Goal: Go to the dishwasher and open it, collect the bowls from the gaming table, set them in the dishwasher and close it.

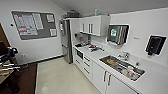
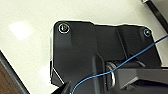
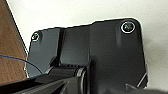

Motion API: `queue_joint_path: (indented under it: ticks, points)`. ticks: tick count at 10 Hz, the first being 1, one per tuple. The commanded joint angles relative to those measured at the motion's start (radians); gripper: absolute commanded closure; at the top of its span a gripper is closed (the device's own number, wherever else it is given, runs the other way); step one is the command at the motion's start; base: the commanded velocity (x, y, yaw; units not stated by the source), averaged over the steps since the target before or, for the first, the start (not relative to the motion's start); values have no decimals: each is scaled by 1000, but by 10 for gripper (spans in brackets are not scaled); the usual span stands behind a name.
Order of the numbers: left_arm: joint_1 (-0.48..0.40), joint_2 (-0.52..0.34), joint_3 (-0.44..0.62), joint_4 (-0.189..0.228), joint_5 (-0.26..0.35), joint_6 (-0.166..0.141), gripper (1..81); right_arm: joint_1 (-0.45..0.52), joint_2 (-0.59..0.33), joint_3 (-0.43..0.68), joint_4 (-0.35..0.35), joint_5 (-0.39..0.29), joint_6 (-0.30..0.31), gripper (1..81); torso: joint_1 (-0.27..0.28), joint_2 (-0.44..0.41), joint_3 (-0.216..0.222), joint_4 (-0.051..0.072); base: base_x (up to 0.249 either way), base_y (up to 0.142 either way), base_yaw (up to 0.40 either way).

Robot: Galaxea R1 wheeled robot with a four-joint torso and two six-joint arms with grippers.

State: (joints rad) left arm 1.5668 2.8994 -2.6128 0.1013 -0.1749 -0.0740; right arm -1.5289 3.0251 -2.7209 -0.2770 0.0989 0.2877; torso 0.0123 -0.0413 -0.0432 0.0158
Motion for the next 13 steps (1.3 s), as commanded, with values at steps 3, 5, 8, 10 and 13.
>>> queue_joint_path:
  ticks: [3, 5, 8, 10, 13]
  points:
    - [-40, -23, 14, 17, 31, 8, 10, 46, 8, 24, -2, -31, -4, 10, 0, 0, 0, 0, 0, 0, 340]
    - [-40, -23, 14, 17, 32, 7, 10, 45, 8, 18, 2, -31, -2, 10, 0, 0, 0, 0, 0, 0, 346]
    - [-40, -20, 14, 18, 32, 8, 10, 43, 13, 24, 6, -36, -1, 10, 0, 0, 0, 0, 0, 0, 349]
    - [-40, -18, 14, 25, 32, 8, 10, 43, 23, 24, 6, -44, -1, 10, 0, 0, 0, 0, 0, 0, 350]
    - [-40, -21, 14, 25, 32, 8, 10, 46, 39, 23, -1, -45, -1, 10, 0, 0, 0, 0, 0, 0, 351]
